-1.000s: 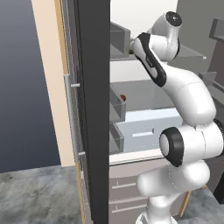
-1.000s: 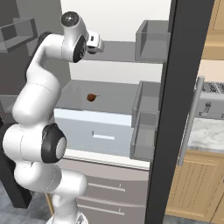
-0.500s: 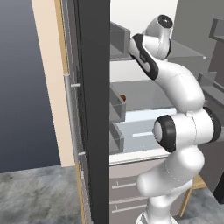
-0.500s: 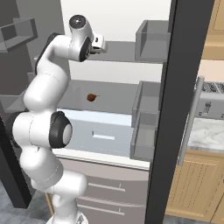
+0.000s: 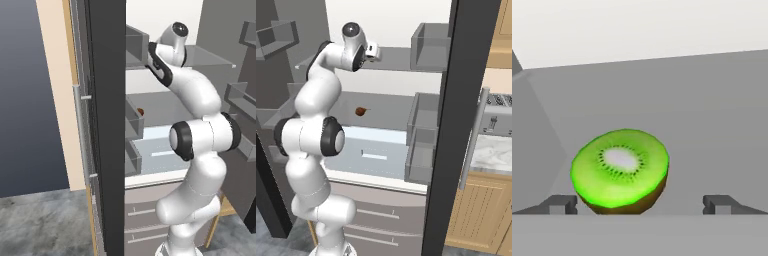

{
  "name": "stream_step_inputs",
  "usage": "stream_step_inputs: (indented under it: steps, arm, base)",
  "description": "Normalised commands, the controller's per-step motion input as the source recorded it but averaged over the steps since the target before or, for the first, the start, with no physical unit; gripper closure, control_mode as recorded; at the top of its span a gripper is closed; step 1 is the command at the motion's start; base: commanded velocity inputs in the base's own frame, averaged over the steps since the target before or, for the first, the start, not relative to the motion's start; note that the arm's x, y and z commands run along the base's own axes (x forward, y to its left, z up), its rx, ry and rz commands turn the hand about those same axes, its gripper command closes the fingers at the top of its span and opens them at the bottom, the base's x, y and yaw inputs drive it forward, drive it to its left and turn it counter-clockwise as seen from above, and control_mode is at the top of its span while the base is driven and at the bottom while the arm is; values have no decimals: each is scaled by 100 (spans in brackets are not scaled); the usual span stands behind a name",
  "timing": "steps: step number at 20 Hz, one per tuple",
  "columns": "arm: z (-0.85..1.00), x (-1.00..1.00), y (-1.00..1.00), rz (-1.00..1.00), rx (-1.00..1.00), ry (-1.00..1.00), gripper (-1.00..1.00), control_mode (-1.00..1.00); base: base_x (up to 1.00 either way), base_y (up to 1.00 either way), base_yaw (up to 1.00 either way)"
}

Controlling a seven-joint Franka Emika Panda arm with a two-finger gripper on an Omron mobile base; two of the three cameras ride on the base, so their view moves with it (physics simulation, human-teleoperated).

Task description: Pick the kiwi and pear from the fridge and place them inside the tupperware on the counter.

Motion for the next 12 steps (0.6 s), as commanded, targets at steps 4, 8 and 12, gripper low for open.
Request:
stream_step_inputs:
  steps: [4,8,12]
  arm:
    - [-5,52,8,0,0,0,-100,-100]
    - [-4,50,12,0,0,0,-100,-100]
    - [-28,21,2,0,0,0,100,-100]
  base:
    - [0,0,0]
    - [0,0,0]
    - [0,0,0]
